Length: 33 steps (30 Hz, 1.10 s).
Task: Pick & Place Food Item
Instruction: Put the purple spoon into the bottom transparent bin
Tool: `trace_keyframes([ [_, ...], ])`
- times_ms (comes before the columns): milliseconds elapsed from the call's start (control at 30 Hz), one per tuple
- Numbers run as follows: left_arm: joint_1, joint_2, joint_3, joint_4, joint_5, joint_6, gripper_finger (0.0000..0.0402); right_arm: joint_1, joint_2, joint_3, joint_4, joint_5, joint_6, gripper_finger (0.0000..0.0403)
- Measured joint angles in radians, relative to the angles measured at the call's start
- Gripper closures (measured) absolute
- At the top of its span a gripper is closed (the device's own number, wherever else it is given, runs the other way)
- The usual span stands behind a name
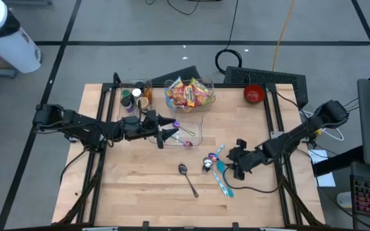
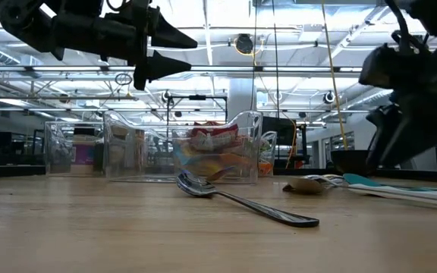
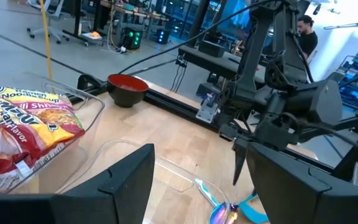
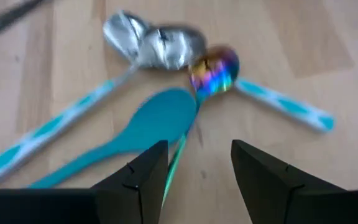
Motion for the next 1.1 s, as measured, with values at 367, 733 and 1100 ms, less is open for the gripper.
trace_keyframes([
  [367,0.001,0.0,0.0,-0.005,-0.018,0.005,0.014,0.059,0.148,0.004,0.042,-0.01,0.075,0.0234],
  [733,0.001,0.0,0.0,-0.006,-0.018,0.006,0.014,0.05,0.202,0.004,-0.047,0.03,0.163,0.032],
  [1100,0.001,0.0,0.0,-0.01,-0.018,0.005,0.014,0.049,0.203,0.002,-0.068,0.031,0.216,0.0386],
])
